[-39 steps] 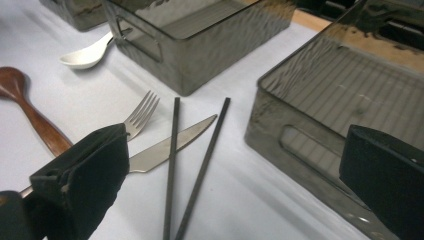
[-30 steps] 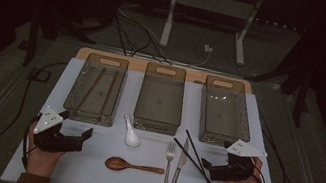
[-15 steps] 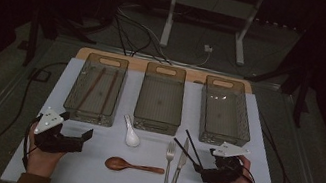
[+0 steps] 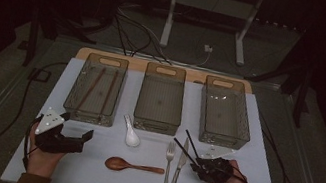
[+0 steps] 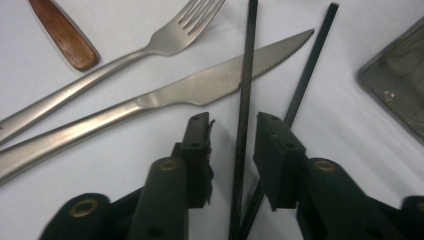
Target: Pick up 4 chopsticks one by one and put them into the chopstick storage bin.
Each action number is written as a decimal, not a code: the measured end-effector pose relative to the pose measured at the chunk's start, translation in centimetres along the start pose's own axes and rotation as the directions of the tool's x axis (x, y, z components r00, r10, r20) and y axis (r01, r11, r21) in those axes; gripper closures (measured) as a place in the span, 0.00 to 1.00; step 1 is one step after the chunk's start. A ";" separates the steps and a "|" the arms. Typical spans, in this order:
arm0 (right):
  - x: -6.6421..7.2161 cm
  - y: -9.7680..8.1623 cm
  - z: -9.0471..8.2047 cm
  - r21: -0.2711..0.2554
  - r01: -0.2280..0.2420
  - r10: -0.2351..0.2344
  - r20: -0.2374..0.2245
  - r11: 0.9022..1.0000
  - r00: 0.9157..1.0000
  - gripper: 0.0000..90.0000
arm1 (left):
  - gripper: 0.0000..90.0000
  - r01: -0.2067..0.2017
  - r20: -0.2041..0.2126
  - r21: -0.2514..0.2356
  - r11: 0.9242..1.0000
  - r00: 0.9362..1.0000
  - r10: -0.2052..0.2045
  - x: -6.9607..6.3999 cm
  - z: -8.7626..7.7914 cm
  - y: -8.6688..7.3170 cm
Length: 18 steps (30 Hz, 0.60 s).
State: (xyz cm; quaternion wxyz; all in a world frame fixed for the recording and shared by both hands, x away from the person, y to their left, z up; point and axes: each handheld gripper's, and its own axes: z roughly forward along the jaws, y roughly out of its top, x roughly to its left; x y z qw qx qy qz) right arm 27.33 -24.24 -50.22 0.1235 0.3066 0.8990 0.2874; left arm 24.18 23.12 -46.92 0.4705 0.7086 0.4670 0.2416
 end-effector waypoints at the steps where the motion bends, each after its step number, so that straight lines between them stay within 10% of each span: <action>1: 0.1 0.0 0.1 0.008 -0.002 0.002 0.005 1.000 1.000 0.79 | 0.01 0.000 0.000 0.000 1.000 1.000 0.000 0.0 0.0 0.0; 18: 0.1 0.1 0.8 0.062 -0.046 0.045 0.017 0.997 0.999 0.96 | 0.01 -0.008 0.001 0.008 1.000 1.000 0.008 -0.1 0.0 0.0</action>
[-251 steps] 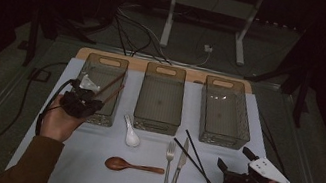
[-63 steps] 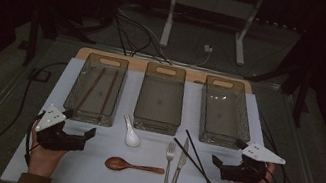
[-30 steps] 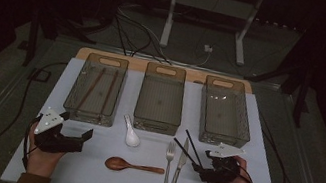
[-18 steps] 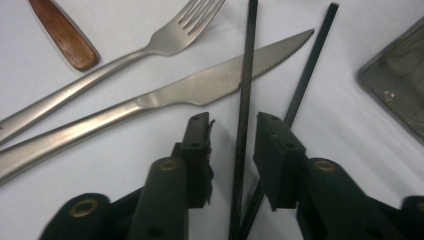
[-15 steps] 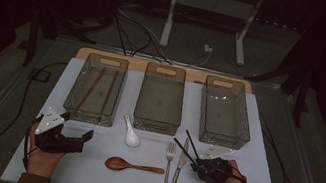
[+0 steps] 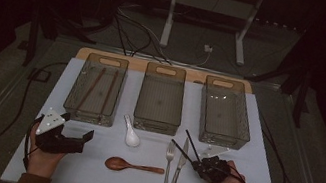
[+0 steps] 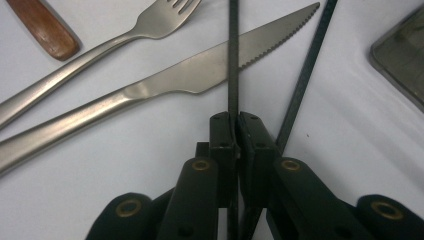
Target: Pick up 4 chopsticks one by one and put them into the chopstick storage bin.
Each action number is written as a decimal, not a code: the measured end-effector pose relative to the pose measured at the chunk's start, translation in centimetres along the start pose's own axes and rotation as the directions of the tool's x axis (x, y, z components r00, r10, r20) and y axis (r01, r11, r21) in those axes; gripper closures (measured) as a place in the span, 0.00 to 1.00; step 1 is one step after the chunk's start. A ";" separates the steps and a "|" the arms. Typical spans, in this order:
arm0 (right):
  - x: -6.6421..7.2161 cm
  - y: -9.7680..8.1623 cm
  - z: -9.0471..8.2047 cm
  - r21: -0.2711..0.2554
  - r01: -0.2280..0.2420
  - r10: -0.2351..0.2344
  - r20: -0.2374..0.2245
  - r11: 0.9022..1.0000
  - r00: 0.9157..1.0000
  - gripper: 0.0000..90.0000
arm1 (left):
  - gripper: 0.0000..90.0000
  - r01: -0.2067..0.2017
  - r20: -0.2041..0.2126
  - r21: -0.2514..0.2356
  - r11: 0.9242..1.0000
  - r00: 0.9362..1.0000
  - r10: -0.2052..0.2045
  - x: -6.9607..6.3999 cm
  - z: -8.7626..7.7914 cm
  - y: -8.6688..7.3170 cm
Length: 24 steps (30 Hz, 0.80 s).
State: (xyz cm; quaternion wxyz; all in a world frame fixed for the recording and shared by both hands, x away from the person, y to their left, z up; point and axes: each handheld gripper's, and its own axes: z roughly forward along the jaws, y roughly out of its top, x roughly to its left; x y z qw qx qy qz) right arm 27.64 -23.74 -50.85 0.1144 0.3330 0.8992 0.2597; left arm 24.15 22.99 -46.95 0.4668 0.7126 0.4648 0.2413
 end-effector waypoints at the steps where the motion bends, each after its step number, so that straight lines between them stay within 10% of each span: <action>1: -0.1 0.0 0.0 0.000 -0.017 0.017 -0.007 1.000 1.000 0.96 | 0.01 0.000 0.001 0.000 1.000 1.000 0.000 0.0 0.0 0.0; 24: -0.1 1.0 -2.8 -0.163 -0.107 0.104 -0.024 0.981 0.994 0.96 | 0.01 0.015 0.060 0.004 1.000 0.998 -0.015 -1.4 0.6 0.7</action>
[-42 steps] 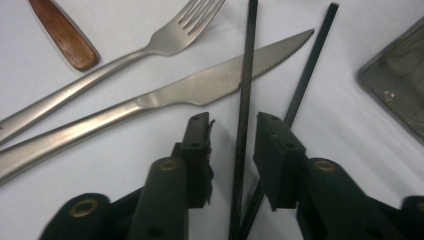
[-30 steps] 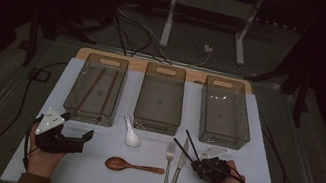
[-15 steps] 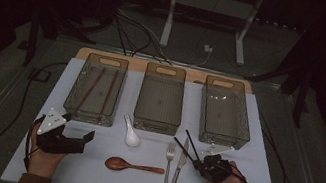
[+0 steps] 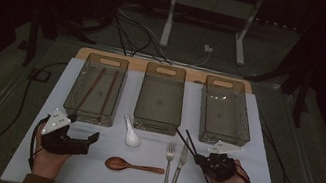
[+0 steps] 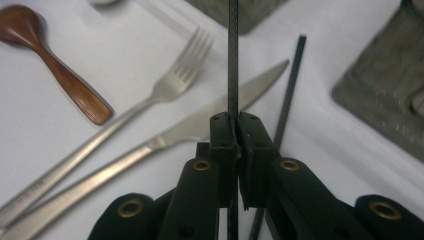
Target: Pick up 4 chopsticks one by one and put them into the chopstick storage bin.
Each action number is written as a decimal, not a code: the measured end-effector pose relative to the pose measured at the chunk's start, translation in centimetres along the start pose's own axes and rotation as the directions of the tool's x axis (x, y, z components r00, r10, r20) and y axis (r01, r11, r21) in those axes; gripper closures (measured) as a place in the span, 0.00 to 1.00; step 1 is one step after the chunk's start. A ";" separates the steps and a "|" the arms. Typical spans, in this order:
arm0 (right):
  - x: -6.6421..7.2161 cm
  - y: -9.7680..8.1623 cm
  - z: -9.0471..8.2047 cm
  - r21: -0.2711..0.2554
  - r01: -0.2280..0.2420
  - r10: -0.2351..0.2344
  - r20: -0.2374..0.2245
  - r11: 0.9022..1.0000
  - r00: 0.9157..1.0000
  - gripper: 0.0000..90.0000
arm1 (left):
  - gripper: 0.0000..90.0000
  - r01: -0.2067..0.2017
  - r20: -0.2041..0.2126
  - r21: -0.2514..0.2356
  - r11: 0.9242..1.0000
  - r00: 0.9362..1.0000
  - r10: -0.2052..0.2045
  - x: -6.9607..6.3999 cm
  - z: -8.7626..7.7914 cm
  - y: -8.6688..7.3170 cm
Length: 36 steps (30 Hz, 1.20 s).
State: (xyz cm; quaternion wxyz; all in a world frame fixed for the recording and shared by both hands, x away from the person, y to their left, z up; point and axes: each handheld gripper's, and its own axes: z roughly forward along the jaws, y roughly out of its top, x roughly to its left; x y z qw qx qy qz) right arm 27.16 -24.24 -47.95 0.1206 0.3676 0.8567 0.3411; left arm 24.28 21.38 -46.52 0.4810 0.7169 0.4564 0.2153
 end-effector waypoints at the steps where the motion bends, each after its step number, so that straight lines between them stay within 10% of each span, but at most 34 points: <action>1: 0.2 0.3 -0.1 -0.006 0.005 -0.005 0.000 1.000 1.000 0.96 | 0.01 0.000 0.009 0.001 1.000 1.000 0.000 -0.2 0.1 0.1; 20: 4.0 5.7 -0.3 -0.146 0.105 -0.110 -0.029 0.984 0.994 0.96 | 0.01 -0.017 0.195 0.015 1.000 0.981 0.014 -5.9 4.5 3.3; 36: 6.9 7.8 0.8 -0.225 0.129 -0.148 -0.071 0.966 0.986 0.96 | 0.14 0.053 0.280 0.035 0.998 0.958 -0.061 -8.1 7.7 5.2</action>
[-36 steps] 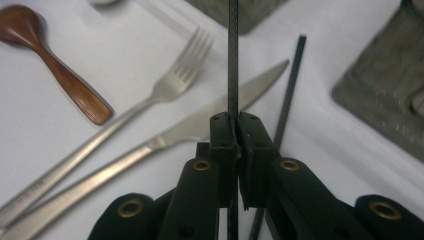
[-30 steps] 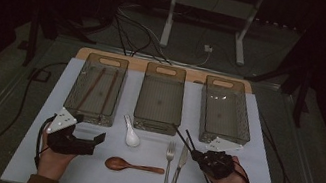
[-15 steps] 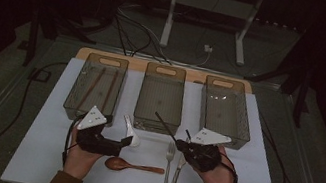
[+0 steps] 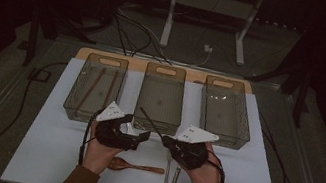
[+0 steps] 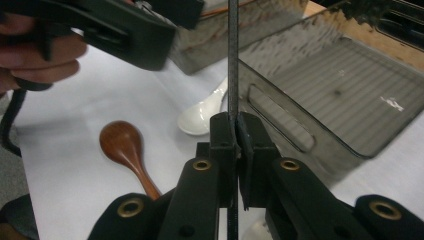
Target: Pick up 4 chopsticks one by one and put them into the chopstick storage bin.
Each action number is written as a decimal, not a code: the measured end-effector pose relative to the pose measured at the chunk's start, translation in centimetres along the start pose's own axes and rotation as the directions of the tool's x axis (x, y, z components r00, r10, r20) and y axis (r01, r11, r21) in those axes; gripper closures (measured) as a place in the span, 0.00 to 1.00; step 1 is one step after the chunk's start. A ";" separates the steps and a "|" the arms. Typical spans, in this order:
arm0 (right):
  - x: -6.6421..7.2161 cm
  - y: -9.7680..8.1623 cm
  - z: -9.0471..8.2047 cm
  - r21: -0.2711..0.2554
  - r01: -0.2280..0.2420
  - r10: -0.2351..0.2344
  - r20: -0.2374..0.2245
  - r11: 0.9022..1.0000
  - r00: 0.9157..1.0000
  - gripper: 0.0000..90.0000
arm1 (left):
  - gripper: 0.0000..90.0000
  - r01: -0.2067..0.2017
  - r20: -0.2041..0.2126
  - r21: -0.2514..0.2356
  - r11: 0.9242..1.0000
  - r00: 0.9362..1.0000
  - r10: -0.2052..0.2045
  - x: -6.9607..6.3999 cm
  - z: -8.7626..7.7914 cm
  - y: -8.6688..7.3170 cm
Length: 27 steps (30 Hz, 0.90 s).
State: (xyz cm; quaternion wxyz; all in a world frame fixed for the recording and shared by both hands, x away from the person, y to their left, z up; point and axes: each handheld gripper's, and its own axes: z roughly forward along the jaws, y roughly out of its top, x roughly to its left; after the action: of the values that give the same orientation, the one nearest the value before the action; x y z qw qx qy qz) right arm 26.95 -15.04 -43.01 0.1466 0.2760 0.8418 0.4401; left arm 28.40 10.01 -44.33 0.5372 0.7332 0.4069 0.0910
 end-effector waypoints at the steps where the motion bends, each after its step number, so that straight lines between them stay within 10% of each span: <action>1: 0.2 0.1 0.1 -0.001 -0.002 0.002 -0.006 1.000 1.000 0.96 | 0.15 0.008 0.005 0.002 1.000 1.000 -0.008 0.0 0.1 0.0; 7: 1.0 0.2 0.9 -0.023 -0.001 0.001 -0.014 1.000 1.000 0.96 | 0.31 0.062 0.058 0.007 0.998 0.996 -0.062 -0.1 0.7 -0.1; 14: 1.8 0.4 1.5 -0.046 -0.003 0.002 -0.022 0.999 1.000 0.96 | 0.72 0.119 0.118 -0.024 0.993 0.986 -0.116 0.3 0.6 -0.3; 27: 1.5 0.1 2.3 -0.053 -0.042 0.040 -0.043 0.998 0.998 0.96 | 0.97 0.213 0.238 0.013 0.977 0.948 -0.210 0.5 0.9 0.1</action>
State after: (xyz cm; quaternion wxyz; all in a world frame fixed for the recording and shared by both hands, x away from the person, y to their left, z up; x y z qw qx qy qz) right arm 26.84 -12.61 -44.26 0.1269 0.2799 0.8268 0.4711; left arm 29.29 9.65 -44.76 0.5934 0.6876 0.4151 -0.0531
